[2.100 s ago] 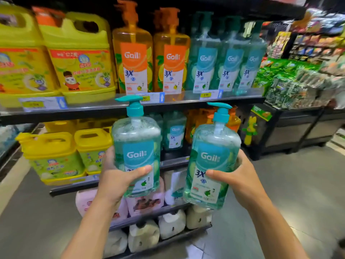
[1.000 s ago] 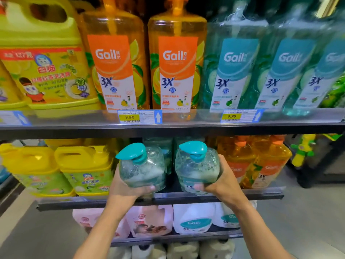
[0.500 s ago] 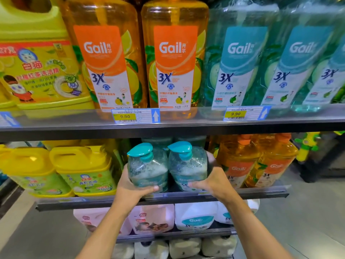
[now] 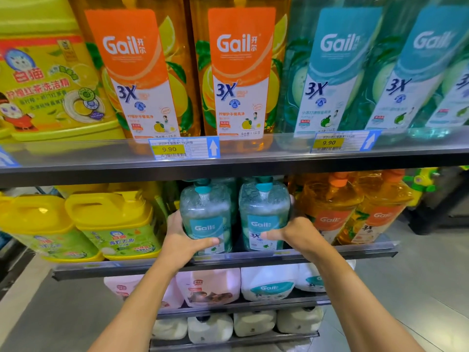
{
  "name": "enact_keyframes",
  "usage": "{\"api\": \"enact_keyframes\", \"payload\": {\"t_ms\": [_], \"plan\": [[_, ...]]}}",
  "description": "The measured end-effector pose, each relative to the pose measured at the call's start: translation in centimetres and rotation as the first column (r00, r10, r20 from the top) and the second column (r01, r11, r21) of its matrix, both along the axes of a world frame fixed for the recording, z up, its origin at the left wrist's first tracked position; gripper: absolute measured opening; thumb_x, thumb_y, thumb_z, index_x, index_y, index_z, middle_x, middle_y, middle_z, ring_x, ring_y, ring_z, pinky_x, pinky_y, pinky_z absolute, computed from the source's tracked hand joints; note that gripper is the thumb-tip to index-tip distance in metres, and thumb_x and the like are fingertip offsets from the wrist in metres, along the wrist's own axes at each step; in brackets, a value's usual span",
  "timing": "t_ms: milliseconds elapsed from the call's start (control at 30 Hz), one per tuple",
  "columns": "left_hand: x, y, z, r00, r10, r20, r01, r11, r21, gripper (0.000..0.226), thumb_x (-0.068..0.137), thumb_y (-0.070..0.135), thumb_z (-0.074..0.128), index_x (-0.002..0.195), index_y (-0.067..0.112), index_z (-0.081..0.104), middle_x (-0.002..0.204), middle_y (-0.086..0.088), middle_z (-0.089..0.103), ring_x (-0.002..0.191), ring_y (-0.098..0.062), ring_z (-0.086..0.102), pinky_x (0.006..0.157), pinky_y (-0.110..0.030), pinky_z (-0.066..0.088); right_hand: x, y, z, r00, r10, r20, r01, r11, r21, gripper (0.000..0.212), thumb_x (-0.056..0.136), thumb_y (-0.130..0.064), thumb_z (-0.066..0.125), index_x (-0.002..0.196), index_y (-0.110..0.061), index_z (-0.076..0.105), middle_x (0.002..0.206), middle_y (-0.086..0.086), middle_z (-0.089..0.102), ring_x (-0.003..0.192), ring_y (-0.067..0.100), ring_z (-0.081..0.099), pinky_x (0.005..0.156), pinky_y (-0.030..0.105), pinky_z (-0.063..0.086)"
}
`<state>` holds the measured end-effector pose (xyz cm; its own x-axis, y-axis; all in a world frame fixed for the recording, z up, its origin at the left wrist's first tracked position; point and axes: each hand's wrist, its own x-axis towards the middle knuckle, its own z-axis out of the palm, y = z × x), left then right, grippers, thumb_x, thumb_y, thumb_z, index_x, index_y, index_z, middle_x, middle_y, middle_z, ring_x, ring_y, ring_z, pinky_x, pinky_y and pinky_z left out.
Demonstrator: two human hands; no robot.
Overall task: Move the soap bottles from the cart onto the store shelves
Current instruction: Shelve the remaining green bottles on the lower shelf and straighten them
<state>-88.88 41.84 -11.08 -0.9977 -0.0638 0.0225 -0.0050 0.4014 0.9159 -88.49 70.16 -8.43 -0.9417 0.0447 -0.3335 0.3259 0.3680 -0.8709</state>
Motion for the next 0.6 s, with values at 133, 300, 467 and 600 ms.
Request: {"api": "enact_keyframes", "payload": {"t_ms": [133,300,467,600], "plan": [[0.3,0.5,0.5,1.0,-0.021,-0.005,0.021,1.0,-0.005,0.072,0.062,0.007,0.099,0.101,0.04,0.048,0.112,-0.002,0.065,0.092,-0.002,0.069,0.067,-0.009,0.054,0.3,-0.3,0.3,1.0,-0.016,-0.011,0.016,1.0,0.017,0.038,0.078,-0.018,0.089,0.112,-0.007,0.075,0.107,0.0,0.077,0.093,0.01,0.072,0.08,0.025,0.058],[0.9,0.4,1.8,0.993,0.063,-0.102,-0.068,0.997,-0.042,0.093,0.065,0.018,0.099,0.137,0.037,0.044,0.14,-0.001,0.055,0.121,-0.003,0.06,0.1,-0.023,0.052,1.4,-1.1,1.7,0.984,-0.06,-0.169,0.073,0.995,0.07,0.03,0.079,-0.034,0.088,0.075,-0.022,0.061,0.068,-0.008,0.063,0.059,0.006,0.058,0.052,0.02,0.046],[1.0,2.1,4.4,0.945,0.121,-0.304,-0.177,0.97,-0.164,0.101,0.069,0.038,0.095,0.149,0.011,0.04,0.135,0.0,0.04,0.133,-0.016,0.04,0.106,-0.017,0.029,2.5,-3.2,3.3,0.884,-0.059,-0.464,0.229,0.919,0.32,0.079,0.074,-0.06,0.083,0.122,-0.005,0.054,0.099,0.01,0.061,0.09,0.021,0.059,0.072,0.034,0.054],[0.5,3.5,5.5,0.944,0.113,-0.311,-0.201,0.943,-0.266,0.083,0.07,0.053,0.09,0.132,0.01,0.055,0.122,-0.004,0.046,0.125,-0.027,0.045,0.099,-0.036,0.044,2.3,-5.3,3.4,0.799,0.05,-0.599,0.326,0.801,0.502,0.11,0.073,-0.068,0.077,0.15,0.001,0.038,0.144,0.018,0.041,0.117,0.037,0.053,0.089,0.04,0.05]]}}
